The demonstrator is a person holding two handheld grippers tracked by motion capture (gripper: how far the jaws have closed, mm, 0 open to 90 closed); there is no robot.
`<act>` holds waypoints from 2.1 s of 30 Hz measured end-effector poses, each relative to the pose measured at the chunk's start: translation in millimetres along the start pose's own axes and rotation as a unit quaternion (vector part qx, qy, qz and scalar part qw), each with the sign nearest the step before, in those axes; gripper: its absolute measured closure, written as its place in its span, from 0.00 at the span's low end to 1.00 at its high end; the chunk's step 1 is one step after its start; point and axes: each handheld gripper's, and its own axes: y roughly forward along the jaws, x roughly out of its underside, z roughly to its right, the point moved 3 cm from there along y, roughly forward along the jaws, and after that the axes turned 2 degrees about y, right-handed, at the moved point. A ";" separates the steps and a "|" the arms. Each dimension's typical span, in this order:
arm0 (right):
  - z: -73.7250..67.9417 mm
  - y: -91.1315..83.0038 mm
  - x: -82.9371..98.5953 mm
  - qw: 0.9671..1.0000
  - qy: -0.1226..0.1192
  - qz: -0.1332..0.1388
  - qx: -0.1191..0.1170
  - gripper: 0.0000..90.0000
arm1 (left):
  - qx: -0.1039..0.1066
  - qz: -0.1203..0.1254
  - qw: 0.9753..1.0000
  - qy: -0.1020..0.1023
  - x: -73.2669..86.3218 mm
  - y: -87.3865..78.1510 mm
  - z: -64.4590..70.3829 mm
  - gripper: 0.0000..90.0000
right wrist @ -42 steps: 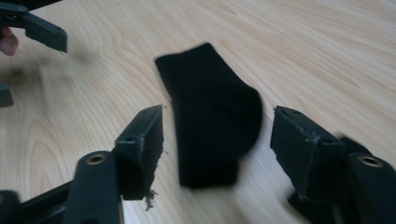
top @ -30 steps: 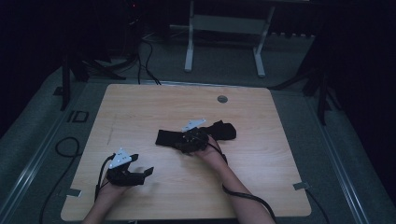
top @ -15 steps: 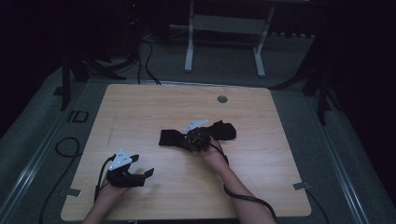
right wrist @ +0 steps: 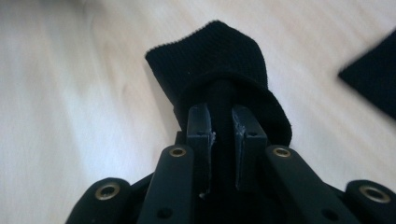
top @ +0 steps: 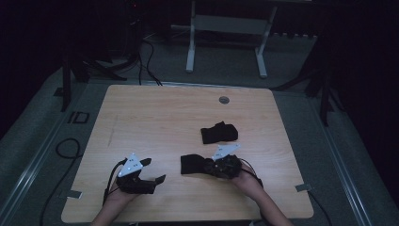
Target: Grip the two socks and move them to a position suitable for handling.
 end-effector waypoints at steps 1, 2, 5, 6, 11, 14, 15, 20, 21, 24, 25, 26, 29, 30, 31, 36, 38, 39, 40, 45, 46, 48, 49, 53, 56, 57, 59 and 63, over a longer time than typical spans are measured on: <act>-1.0 -4.7 6.2 1.000 0.002 0.002 -0.005 0.88 | 0.006 -0.001 1.000 0.002 -1.2 1.4 3.9 0.16; -1.6 -10.1 13.2 1.000 0.003 0.005 -0.008 0.88 | 0.009 -0.001 1.000 0.002 -1.7 2.5 6.3 0.16; -4.8 -16.2 25.9 1.000 0.004 -0.001 -0.012 0.88 | 0.023 -0.013 1.000 -0.004 -2.6 9.2 16.6 0.16; -6.1 -16.6 30.5 1.000 0.002 -0.010 -0.013 0.88 | 0.029 -0.014 0.999 -0.002 -2.6 10.9 19.3 0.17; -6.7 -13.3 41.4 1.000 0.004 -0.018 -0.020 0.88 | 0.058 -0.022 0.998 0.021 -2.2 21.6 35.6 0.17; -3.9 -10.8 43.3 1.000 0.014 -0.005 -0.025 0.88 | 0.068 -0.025 0.997 0.032 -1.8 26.5 41.3 0.23; -4.0 -10.6 43.2 1.000 0.016 -0.004 -0.025 0.88 | 0.072 -0.026 0.996 0.033 -1.8 27.6 42.0 0.23; -6.2 -16.9 36.8 1.000 0.009 -0.010 -0.023 0.76 | 0.084 -0.037 0.994 0.052 -3.6 35.2 46.5 0.29; -7.1 -22.0 33.9 1.000 0.005 -0.002 -0.021 0.72 | 0.084 -0.038 0.994 0.060 -4.4 37.0 47.7 0.29; -2.8 -41.3 24.5 0.999 0.008 0.037 -0.017 0.63 | 0.084 -0.045 0.993 0.075 -7.2 43.7 50.3 0.28; 0.2 -46.2 22.3 0.999 0.014 0.044 -0.018 0.59 | 0.088 -0.047 0.992 0.079 -8.1 46.3 51.5 0.28; 3.6 -49.3 21.1 0.998 0.019 0.048 -0.019 0.57 | 0.091 -0.052 0.991 0.087 -8.9 49.4 52.8 0.28; 10.6 -45.8 23.9 0.998 0.039 0.033 -0.022 0.51 | 0.091 -0.070 0.988 0.105 -11.1 62.2 55.7 0.28; 12.3 -42.0 26.6 0.999 0.039 0.025 -0.015 0.49 | 0.095 -0.073 0.987 0.105 -12.0 66.7 56.2 0.28; 14.6 -37.6 29.3 0.999 0.045 0.016 -0.018 0.46 | 0.104 -0.077 0.986 0.106 -12.7 70.8 56.6 0.28; 20.0 -25.1 37.8 0.998 0.058 0.003 -0.031 0.60 | 0.107 -0.111 0.979 0.130 -11.9 88.7 56.1 0.37; 19.8 -23.2 38.3 0.998 0.049 0.000 -0.033 0.72 | 0.110 -0.121 0.977 0.140 -11.0 93.1 55.0 0.41; 19.8 -23.2 38.3 0.998 0.049 0.000 -0.033 0.72 | 0.110 -0.121 0.977 0.140 -11.0 93.1 55.0 0.45; 19.7 -23.1 38.3 0.998 0.048 -0.002 -0.032 0.78 | 0.110 -0.121 0.977 0.140 -11.0 93.1 55.0 0.45; 21.6 -21.3 39.2 0.999 0.046 -0.004 -0.029 0.97 | 0.119 -0.125 0.974 0.150 -12.2 99.1 51.3 0.58; 22.5 -21.3 39.5 0.999 0.047 -0.003 -0.027 0.97 | 0.118 -0.124 0.974 0.148 -12.4 99.3 52.4 0.60; 23.5 -21.7 40.1 0.998 0.051 -0.001 -0.027 0.98 | 0.117 -0.124 0.974 0.149 -12.8 99.2 54.7 0.72; 23.9 -22.1 40.2 0.998 0.049 0.000 -0.025 0.98 | 0.112 -0.122 0.975 0.146 -12.8 99.4 56.4 0.76; 23.1 -25.3 39.1 0.998 0.053 0.005 -0.022 0.98 | 0.092 -0.126 0.977 0.148 -15.2 99.6 61.5 0.90; 21.7 -32.5 35.1 0.998 0.050 0.020 -0.022 0.98 | 0.077 -0.119 0.982 0.127 -21.3 95.4 57.3 0.91; 20.6 -36.2 33.1 0.998 0.047 0.027 -0.022 0.98 | 0.073 -0.115 0.983 0.119 -24.0 92.7 54.5 0.91; 17.4 -45.0 28.6 0.998 0.044 0.044 -0.027 0.98 | 0.064 -0.104 0.987 0.103 -29.7 86.3 47.4 0.92; 14.0 -63.2 22.3 0.996 0.044 0.077 -0.027 0.98 | 0.035 -0.093 0.991 0.084 -38.6 70.7 33.0 0.92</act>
